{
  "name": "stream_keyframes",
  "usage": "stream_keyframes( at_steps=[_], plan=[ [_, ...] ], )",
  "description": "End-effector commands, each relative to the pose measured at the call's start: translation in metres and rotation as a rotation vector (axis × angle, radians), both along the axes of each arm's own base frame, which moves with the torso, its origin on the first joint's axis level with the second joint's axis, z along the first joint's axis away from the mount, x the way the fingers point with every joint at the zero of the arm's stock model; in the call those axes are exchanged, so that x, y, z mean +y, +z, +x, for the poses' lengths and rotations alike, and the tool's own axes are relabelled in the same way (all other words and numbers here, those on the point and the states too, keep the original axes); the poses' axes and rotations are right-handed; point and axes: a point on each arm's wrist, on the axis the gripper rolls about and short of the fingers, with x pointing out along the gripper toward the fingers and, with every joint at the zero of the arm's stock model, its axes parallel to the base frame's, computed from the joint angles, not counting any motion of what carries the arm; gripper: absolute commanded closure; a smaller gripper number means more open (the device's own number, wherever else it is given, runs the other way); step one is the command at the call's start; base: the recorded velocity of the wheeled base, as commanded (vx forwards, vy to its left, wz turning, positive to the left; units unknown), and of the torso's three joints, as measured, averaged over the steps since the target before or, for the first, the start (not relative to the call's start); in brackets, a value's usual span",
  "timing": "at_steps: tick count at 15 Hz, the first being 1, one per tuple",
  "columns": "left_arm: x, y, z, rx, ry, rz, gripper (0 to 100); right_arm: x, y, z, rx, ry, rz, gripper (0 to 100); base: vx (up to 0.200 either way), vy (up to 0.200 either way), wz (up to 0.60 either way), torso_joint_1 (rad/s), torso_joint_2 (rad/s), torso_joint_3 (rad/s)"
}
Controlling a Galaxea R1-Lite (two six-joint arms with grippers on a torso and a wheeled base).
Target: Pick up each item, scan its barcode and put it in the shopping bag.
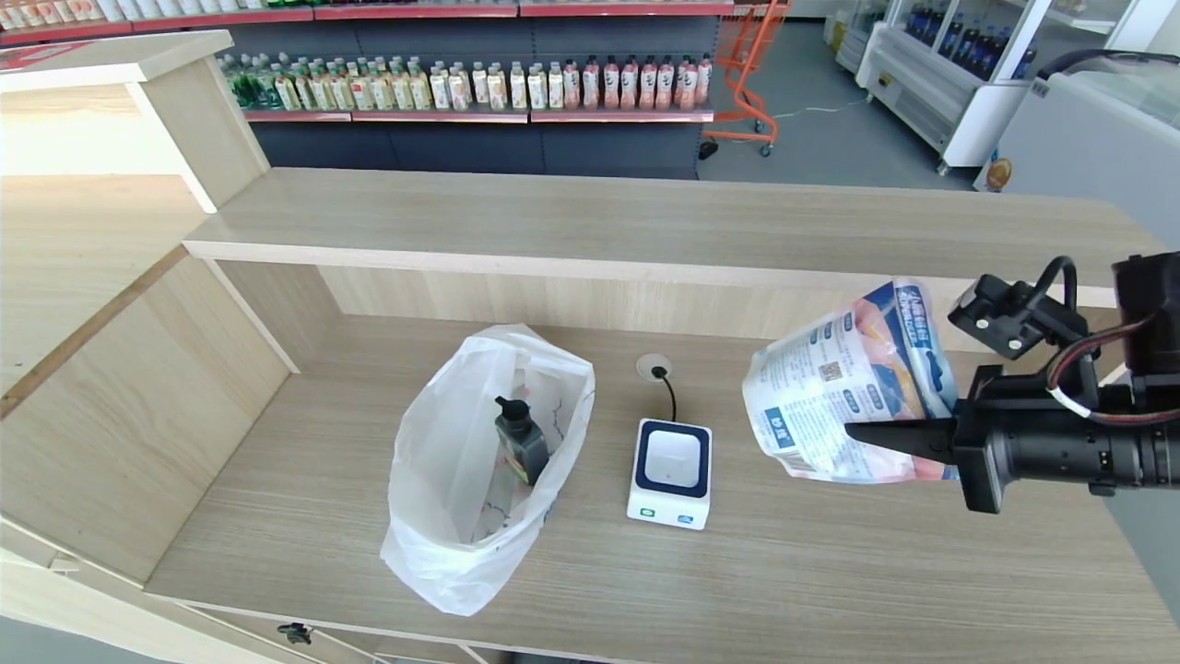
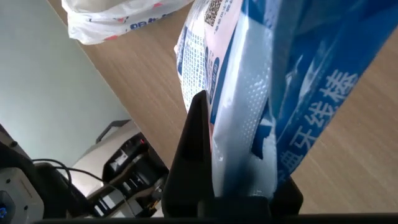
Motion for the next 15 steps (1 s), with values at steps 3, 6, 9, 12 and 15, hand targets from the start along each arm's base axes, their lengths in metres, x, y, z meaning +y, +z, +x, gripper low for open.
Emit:
stream_keyframes(
  at_steps=[3,6,9,12,15],
  plan=[
    [0.000,0.000,0.000,0.002,0.001,-0.019,0,0.006,-0.020,0.051,-0.021,0.041,-0.096,100,0.000,0.133,0.00,0.003,0.00,0.003],
    [0.000,0.000,0.000,0.000,0.001,-0.019,0,0.008,-0.035,0.070,-0.111,0.148,-0.231,100,0.000,0.000,0.00,0.000,0.00,0.000],
    [0.000,0.000,0.000,0.002,0.001,-0.019,0,0.013,-0.045,0.081,-0.206,0.233,-0.327,100,0.000,0.000,0.00,0.000,0.00,0.000],
    [0.000,0.000,0.000,0.002,0.001,-0.019,0,0.009,-0.067,0.096,-0.307,0.365,-0.410,100,0.000,0.000,0.00,0.000,0.00,0.000],
    [0.000,0.000,0.000,0.002,0.001,-0.019,0,0.011,-0.080,0.108,-0.364,0.397,-0.444,100,0.000,0.000,0.00,0.000,0.00,0.000]
  ],
)
